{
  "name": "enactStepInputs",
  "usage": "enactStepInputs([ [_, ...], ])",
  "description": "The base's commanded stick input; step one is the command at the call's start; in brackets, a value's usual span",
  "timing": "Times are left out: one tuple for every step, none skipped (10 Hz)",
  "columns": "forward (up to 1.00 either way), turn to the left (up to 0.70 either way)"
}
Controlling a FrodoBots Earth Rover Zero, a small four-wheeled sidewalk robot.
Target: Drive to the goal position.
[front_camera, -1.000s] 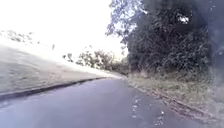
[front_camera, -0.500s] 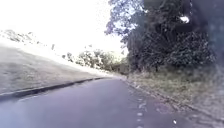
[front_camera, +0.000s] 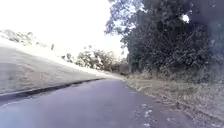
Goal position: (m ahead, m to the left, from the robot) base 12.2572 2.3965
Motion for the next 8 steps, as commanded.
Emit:
enactStepInputs([
  [0.7,0.0],
  [0.7,0.0],
  [0.7,0.0],
  [0.7,0.0],
  [0.7,0.0],
  [0.7,0.0],
  [0.7,0.0],
  [0.7,0.0],
])
